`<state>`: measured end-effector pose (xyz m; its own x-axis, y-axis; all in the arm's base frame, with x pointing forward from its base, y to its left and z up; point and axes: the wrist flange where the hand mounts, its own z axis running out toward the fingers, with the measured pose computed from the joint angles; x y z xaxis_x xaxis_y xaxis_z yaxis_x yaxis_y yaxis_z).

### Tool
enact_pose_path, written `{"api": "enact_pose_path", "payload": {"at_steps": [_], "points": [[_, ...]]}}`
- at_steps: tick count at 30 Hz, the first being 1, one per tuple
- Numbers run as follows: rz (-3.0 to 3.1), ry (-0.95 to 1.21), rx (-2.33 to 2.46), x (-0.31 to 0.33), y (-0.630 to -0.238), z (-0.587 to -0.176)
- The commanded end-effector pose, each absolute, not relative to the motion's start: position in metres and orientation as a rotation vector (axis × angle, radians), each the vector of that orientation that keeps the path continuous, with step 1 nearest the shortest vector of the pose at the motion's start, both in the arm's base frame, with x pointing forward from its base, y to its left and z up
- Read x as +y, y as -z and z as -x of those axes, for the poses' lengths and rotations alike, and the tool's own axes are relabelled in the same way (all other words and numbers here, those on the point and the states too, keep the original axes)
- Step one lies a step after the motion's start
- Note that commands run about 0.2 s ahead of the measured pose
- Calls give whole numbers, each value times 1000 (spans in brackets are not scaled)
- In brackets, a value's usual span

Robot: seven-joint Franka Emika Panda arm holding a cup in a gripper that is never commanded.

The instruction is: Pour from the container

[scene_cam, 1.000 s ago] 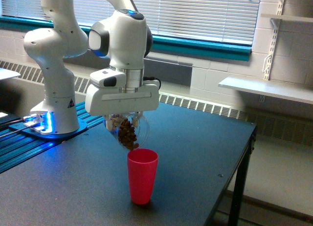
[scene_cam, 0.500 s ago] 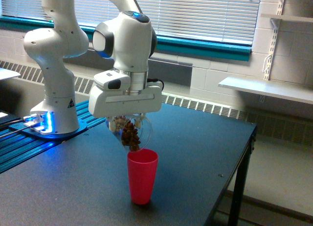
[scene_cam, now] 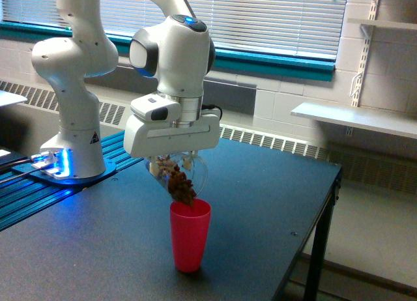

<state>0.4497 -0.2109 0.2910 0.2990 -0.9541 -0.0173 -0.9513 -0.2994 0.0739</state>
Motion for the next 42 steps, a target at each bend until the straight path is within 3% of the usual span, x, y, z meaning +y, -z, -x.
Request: {"api": "enact_pose_path", "payload": {"at_steps": [1,42], "points": [[-2510,111,-1792,-211,-291,-452],[-2578,219,-1673,-210,-297,-464]]}}
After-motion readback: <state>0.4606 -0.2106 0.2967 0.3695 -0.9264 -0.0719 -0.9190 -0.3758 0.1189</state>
